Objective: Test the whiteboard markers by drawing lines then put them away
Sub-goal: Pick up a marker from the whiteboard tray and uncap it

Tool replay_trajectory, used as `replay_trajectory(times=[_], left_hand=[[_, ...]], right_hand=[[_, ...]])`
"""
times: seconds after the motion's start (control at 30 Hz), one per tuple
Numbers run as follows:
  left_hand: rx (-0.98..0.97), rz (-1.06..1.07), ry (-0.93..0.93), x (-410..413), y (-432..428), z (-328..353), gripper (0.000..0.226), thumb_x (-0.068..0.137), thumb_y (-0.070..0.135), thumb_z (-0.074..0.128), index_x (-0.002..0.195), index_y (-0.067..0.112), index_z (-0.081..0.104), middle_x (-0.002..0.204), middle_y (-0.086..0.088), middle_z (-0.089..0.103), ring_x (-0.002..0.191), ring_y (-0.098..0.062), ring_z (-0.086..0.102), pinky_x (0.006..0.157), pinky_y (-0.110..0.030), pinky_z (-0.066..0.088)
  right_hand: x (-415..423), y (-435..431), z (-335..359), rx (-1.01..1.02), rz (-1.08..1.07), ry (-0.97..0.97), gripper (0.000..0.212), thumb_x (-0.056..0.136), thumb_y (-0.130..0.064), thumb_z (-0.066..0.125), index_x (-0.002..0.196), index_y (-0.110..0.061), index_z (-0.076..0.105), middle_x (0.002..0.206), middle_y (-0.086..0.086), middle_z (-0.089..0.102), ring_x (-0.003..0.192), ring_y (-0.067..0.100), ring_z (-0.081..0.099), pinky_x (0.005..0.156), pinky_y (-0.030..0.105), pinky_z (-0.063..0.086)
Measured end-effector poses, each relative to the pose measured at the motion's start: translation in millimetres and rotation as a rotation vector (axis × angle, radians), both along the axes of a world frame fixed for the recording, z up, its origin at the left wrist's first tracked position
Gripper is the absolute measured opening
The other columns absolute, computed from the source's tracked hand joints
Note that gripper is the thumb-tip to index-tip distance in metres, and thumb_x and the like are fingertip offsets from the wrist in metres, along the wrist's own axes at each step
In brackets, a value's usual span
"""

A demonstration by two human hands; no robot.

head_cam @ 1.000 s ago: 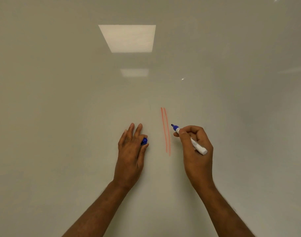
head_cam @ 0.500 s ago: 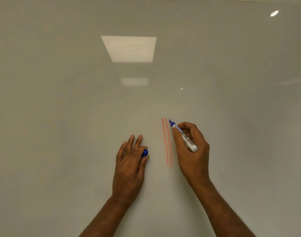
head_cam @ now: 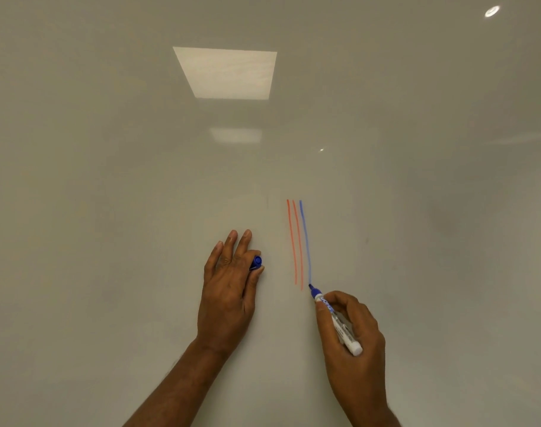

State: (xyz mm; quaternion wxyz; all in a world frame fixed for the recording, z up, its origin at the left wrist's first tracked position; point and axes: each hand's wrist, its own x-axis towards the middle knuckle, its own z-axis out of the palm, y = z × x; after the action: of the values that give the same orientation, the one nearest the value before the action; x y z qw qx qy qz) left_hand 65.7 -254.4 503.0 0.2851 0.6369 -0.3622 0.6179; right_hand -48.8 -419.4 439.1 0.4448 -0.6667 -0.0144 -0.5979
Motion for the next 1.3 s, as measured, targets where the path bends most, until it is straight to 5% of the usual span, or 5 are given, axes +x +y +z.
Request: replay_trajectory(times=[0.2,0.57,0.7,1.03,1.3], left_hand=[[-0.018,-0.004,-0.008,-2.0,-0.8,-0.2,0.034,0.105,0.022,0.051,0.130,0.004,0.065,0.153,-0.007,0.050,0.151,-0.019,0.035,0.125,-0.042,0.026],[-0.009,0.009,-0.021,0.8,-0.2,-1.7,0.037,0.105,0.022,0.052,0.135,0.004,0.062,0.154,-0.008,0.048,0.151,-0.020,0.035,0.125,-0.041,0.025],[-0.006,0.017,-0.016,1.5,-0.1,-1.8,0.038,0.105,0.023,0.051,0.135,0.004,0.062,0.154,-0.007,0.047,0.151,-0.020,0.035,0.126,-0.041,0.025],[-0.012,0.001,-0.025,0.3,-0.3,-1.7,0.035,0.105,0.020,0.052,0.133,0.003,0.063,0.154,-0.008,0.048,0.151,-0.019,0.035,0.125,-0.042,0.025],[-0.016,-0.037,0.002,-0.7,0.1,-1.4,0.037,0.105,0.021,0.050,0.134,0.003,0.063,0.153,-0.007,0.049,0.151,-0.020,0.036,0.125,-0.042,0.026]], right_hand=[[-20.4,9.6,39.0,-0.072,-0.019,-0.129,0.019,0.093,-0.035,0.068,0.108,-0.024,0.069,0.101,-0.009,0.068,0.097,0.014,0.063,0.080,0.037,0.054],[10.2,5.5,119.8,-0.224,-0.094,-0.219,0.032,0.093,-0.035,0.063,0.123,-0.023,0.064,0.111,-0.017,0.062,0.104,0.012,0.063,0.087,0.046,0.056],[9.9,2.5,109.7,-0.242,-0.127,-0.197,0.030,0.093,-0.033,0.063,0.119,-0.020,0.066,0.111,-0.009,0.068,0.102,0.010,0.063,0.087,0.044,0.054],[-4.3,3.5,33.3,-0.214,-0.118,-0.166,0.029,0.092,-0.039,0.059,0.120,-0.032,0.062,0.108,-0.022,0.061,0.100,0.006,0.062,0.085,0.035,0.054],[-14.8,-0.6,-11.0,-0.051,-0.037,0.023,0.045,0.084,-0.046,0.067,0.114,-0.013,0.071,0.104,-0.001,0.072,0.099,0.008,0.062,0.083,0.030,0.053]])
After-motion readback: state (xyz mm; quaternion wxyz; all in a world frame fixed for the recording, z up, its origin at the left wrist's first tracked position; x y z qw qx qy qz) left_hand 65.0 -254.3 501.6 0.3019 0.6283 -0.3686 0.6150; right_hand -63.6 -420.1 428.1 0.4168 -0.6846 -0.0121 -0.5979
